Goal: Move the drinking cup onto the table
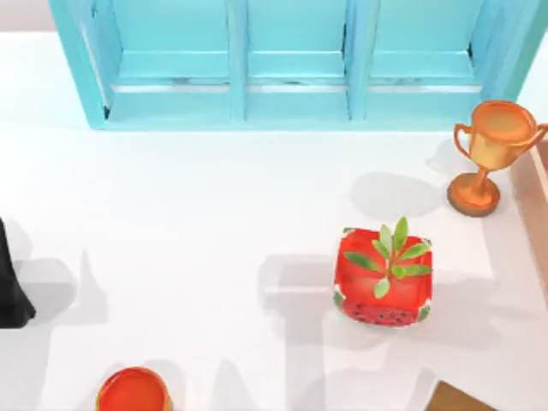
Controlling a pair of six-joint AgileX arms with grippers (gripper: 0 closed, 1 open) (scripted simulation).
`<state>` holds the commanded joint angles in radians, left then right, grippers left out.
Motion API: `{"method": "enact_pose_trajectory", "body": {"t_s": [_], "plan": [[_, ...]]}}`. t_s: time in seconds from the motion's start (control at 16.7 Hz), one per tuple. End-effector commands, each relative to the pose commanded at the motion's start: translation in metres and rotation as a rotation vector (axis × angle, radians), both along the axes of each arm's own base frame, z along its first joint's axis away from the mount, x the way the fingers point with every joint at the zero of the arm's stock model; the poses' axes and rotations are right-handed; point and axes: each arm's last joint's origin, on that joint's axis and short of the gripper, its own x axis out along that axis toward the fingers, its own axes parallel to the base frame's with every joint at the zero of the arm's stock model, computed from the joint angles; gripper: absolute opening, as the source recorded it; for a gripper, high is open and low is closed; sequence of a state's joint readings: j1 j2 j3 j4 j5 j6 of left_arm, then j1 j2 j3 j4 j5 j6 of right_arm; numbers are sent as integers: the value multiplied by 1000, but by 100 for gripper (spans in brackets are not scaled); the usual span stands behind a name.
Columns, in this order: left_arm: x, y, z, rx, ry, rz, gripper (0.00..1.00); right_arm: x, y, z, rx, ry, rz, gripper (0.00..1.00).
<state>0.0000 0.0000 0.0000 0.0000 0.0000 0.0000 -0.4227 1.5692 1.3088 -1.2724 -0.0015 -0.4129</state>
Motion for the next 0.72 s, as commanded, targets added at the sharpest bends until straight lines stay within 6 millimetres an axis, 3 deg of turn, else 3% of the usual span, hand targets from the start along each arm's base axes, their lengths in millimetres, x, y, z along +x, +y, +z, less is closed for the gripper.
{"method": "enact_pose_trajectory", "body": {"t_s": [0.48,0.72], "plan": [[0,0,0,0,0,0,100,7,-6,-2,16,37,2,100],[0,0,0,0,0,0,100,9,-8,-32,20,44,-1,100]]}}
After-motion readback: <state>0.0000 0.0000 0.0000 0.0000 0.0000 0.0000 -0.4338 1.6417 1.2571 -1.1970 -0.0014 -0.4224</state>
